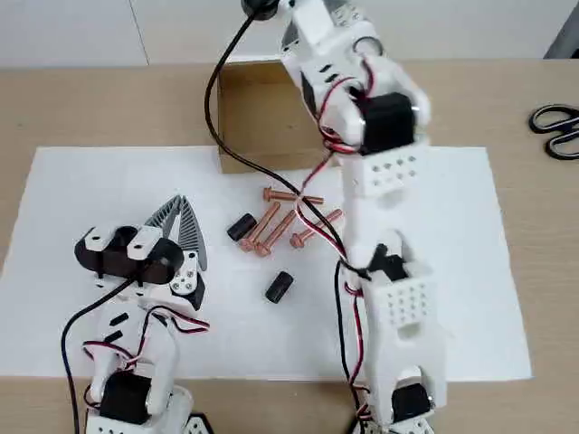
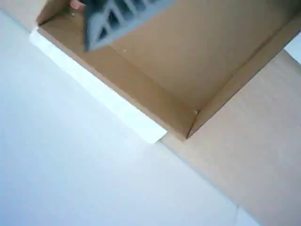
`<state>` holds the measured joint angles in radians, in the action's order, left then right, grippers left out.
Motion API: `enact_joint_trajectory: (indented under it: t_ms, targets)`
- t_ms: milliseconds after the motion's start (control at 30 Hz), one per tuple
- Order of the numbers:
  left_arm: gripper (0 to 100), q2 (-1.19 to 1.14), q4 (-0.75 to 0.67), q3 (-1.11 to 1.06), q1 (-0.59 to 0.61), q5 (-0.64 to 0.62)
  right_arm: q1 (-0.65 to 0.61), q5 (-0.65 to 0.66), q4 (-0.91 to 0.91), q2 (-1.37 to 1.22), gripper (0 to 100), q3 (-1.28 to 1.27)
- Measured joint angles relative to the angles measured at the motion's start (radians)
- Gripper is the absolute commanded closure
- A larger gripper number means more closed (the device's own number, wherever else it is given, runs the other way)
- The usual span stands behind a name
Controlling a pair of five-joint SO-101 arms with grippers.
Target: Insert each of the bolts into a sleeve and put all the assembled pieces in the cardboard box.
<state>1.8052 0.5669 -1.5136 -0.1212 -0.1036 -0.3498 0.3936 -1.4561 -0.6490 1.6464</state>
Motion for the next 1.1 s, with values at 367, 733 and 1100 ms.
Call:
enact_joint_trajectory:
  t_ms: [367,733,1100]
  targets:
    - [99,0.0,0.0,0.0,0.0,0.0,-0.025,0.0,-0.196,0.422,83.2,0.011]
    - [99,0.0,0.0,-0.002,0.0,0.0,-0.025,0.0,-0.196,0.783,83.2,0.028]
    - [99,0.0,0.0,-0.003,0.0,0.0,-0.025,0.0,-0.196,0.755,83.2,-0.149]
